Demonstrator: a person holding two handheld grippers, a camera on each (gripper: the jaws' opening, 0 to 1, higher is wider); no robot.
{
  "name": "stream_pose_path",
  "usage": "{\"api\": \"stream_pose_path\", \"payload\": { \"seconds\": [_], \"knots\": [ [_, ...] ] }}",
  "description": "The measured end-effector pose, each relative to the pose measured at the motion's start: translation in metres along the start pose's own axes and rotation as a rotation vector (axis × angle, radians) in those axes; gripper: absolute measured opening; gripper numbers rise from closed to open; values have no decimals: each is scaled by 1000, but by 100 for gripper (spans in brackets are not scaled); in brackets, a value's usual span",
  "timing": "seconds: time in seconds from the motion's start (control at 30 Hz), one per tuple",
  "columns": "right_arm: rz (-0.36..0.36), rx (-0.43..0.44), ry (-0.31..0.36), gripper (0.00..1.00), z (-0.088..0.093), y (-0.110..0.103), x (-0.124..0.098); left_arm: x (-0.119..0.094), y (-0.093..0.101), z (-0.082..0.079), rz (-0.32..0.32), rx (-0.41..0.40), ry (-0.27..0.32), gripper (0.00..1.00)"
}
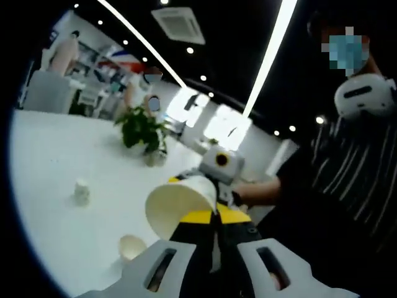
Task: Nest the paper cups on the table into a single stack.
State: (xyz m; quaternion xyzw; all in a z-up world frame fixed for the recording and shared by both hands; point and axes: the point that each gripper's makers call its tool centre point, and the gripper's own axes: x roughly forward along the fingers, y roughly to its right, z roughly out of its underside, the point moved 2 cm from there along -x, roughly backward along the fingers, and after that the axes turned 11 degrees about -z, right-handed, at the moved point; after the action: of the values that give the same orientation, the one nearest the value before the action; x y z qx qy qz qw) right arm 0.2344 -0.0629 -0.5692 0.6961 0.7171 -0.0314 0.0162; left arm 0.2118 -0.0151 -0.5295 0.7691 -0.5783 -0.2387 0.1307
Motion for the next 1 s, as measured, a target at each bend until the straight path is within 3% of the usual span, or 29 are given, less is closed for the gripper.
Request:
{"api": "stream_pose_path", "payload": {
  "seconds": [0.1,0.3,0.37,0.5,0.7,0.8,1.0],
  "knots": [
    [33,12,-5,56,6,3,-2,3,-7,-1,-63,36,-71,0],
    [202,-16,-16,67,18,19,-20,9,-3,-14,-80,151,-104,0],
    [243,31,-10,74,23,24,-26,12,-7,-13,-97,169,-132,0],
    [322,28,-40,81,35,33,-42,15,-19,-7,-131,194,-193,0],
    [397,26,-79,84,50,38,-61,18,-33,-1,-178,205,-248,0],
    [443,60,-94,90,62,42,-69,20,-39,2,-202,219,-275,0],
    [459,76,-146,100,83,36,-72,26,-43,17,-213,246,-357,0]
  ]
}}
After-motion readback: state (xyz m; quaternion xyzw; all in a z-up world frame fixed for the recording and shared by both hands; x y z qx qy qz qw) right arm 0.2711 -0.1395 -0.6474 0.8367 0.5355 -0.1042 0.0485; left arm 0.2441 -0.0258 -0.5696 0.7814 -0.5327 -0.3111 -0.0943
